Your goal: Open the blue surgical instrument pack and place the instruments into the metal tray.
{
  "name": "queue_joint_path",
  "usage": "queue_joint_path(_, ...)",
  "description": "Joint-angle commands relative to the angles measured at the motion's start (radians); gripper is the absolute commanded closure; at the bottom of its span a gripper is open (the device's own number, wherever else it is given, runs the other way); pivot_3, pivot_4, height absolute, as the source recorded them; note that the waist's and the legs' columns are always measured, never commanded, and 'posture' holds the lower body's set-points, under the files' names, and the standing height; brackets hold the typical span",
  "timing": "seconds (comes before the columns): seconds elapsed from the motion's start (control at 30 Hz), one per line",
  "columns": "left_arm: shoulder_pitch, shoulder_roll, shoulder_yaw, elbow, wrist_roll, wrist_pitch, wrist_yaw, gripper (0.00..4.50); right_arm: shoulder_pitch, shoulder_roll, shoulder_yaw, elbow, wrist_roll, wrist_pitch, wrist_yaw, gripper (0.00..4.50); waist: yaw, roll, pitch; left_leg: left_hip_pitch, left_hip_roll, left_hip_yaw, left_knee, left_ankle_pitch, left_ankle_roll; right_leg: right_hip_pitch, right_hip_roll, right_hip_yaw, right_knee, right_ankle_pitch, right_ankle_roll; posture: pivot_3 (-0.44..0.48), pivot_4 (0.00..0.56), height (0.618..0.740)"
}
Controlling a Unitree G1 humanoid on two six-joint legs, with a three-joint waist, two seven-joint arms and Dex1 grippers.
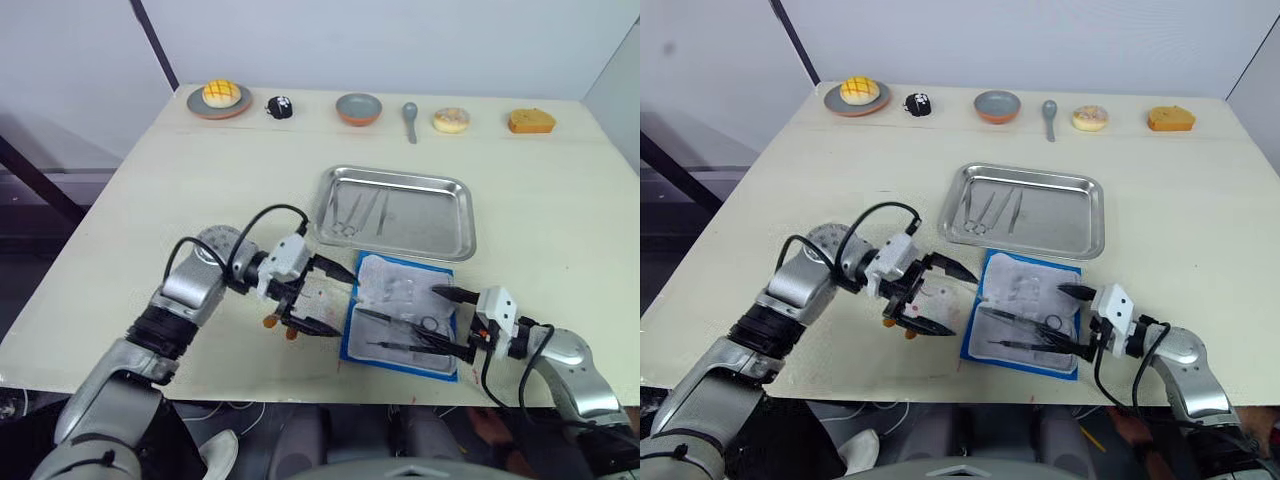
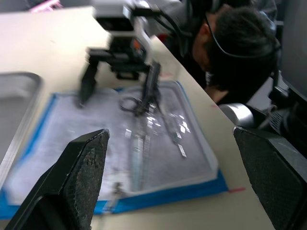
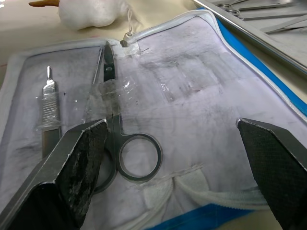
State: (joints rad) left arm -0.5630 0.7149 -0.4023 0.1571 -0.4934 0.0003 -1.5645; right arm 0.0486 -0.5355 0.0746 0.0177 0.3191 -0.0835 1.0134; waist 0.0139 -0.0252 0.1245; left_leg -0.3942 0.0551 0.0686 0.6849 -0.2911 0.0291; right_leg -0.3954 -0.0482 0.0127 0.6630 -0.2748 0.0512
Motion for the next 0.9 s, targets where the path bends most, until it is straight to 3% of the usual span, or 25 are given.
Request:
queue_joint_path(0.03, 0.007, 0.001, 0.018, -0.027, -0.008, -0.030, -0.050, 0.10, 0.038, -0.021, -0.017, -0.037, 0.017, 0.038, 0.005, 0.00, 0.001, 0.000, 0.000, -0.001, 0.000, 0.000, 0.000, 0.000, 0.000, 0.000, 0.000, 0.000, 0.000, 0.000, 0.000, 0.000, 0.150, 0.732)
queue_joint_path(0.53, 0.019, -0.048, 0.029, 0.032, -0.028, -0.088, -0.050, 0.10, 0.104, -0.121, -0.182, -0.365, 0.219, 0.150, 0.026, 0.00, 0.000, 0.010, 0.006, -0.001, 0.000, 0.000, 0.000, 0.000, 0.000, -0.001, 0.000, 0.001, 0.000, 0.000, 0.000, 0.000, 0.150, 0.732)
queue_joint_path(0.9, -0.003, -0.165, 0.019, 0.076, 0.106, -0.089, 0.015, 0.10, 0.334, -0.258, -0.433, -0.578, 0.415, 0.244, 0.131, 0.00, 0.001, 0.011, 0.008, -0.003, -0.001, -0.002, 0.001, 0.000, 0.000, 0.000, 0.001, 0.002, 0.000, 0.000, 0.001, 0.000, 0.150, 0.732)
